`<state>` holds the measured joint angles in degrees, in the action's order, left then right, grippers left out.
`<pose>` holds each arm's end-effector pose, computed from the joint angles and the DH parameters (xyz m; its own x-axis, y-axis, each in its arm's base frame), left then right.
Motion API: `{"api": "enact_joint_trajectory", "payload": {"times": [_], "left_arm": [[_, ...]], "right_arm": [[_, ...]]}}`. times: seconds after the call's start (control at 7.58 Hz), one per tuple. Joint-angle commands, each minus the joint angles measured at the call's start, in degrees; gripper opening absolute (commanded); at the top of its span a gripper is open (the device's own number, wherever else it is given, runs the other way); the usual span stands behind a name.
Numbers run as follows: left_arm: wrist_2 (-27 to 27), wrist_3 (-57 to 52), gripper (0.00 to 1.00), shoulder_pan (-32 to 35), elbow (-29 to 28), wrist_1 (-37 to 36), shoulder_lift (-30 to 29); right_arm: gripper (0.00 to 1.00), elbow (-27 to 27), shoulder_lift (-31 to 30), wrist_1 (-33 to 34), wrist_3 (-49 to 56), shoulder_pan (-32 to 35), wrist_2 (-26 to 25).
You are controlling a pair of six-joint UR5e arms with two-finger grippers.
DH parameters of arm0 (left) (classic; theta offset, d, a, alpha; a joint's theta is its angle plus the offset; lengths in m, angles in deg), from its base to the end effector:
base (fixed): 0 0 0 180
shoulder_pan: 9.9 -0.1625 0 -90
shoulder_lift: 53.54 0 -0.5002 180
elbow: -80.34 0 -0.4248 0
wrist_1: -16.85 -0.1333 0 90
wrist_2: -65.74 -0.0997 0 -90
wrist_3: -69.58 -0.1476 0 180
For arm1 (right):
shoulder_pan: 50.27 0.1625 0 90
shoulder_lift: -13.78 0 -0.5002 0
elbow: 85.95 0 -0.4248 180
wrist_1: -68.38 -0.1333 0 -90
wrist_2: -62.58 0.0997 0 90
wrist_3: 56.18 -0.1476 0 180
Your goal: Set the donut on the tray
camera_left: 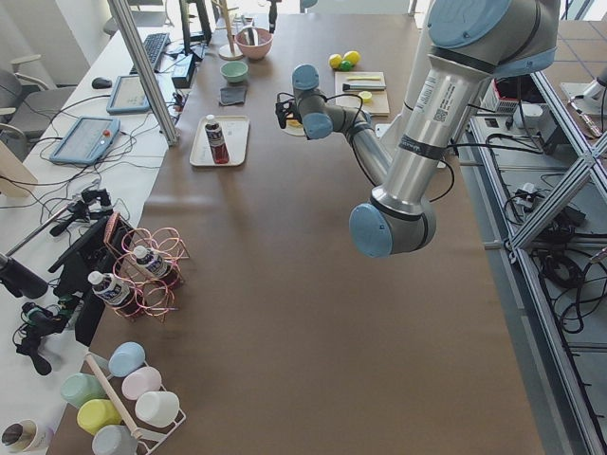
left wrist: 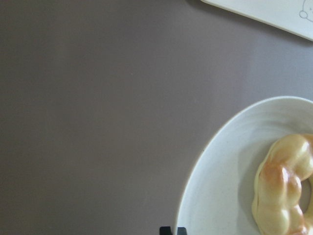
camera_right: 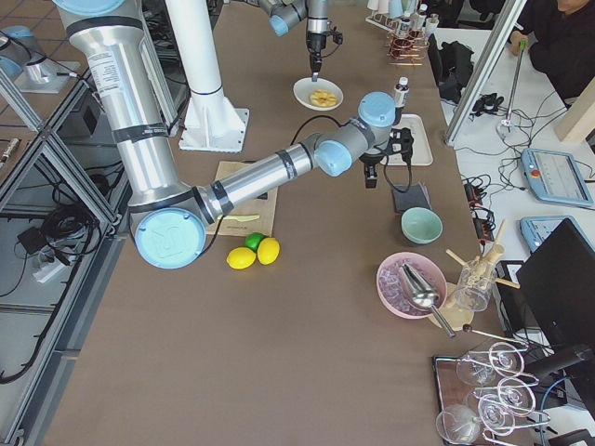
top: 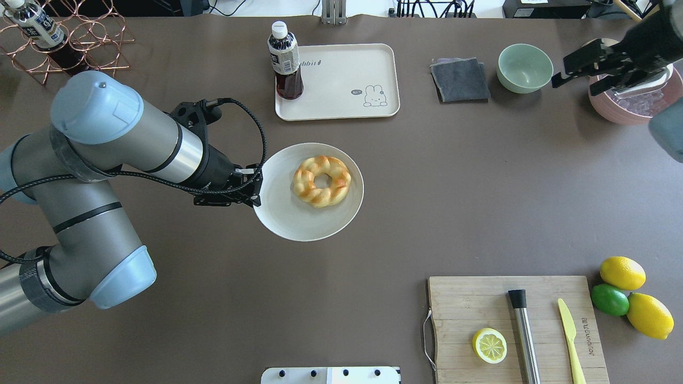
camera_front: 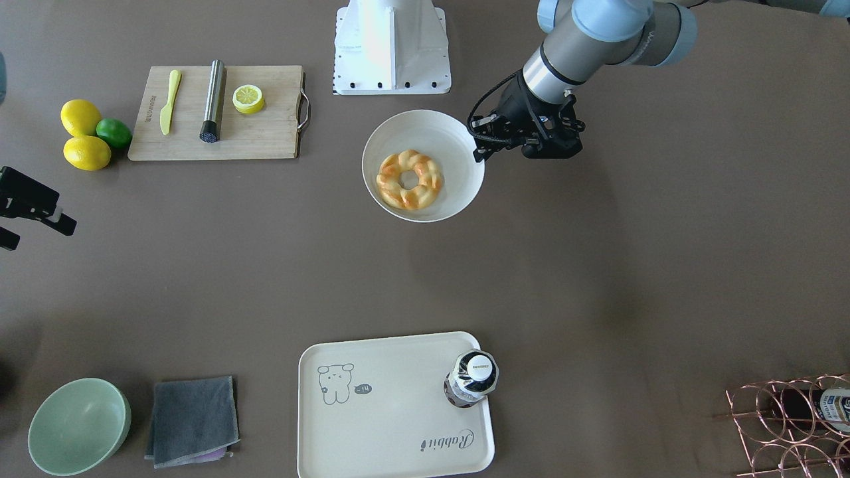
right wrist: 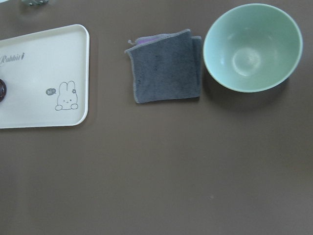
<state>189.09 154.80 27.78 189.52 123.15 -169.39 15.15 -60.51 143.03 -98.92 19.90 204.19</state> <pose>0.5018 -0.4535 0.2838 0.3891 -0.2126 -0.8963 0.0968 0.9771 -0.1897 -0.2039 -0.6174 0.4534 0.4686 -0.0449 0.8822 -0.0907 0.9910 0.0986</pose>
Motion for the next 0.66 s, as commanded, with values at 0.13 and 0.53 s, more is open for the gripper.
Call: {"api": "enact_joint_trajectory", "payload": {"times": [0.13,0.53], "left_arm": [[-1.54,2.49,0.00,-1.56,-2.74,-0.38,-4.89],[-4.43,5.21,0.00,-1.56,-4.50,-4.41,-10.51]], "right_arm": [[1.00,0.41,4.94,-14.23,-28.05,-15.11,-11.68],[1.00,0.59,8.81,-13.83,-41.42,-21.72,-12.76]]}}
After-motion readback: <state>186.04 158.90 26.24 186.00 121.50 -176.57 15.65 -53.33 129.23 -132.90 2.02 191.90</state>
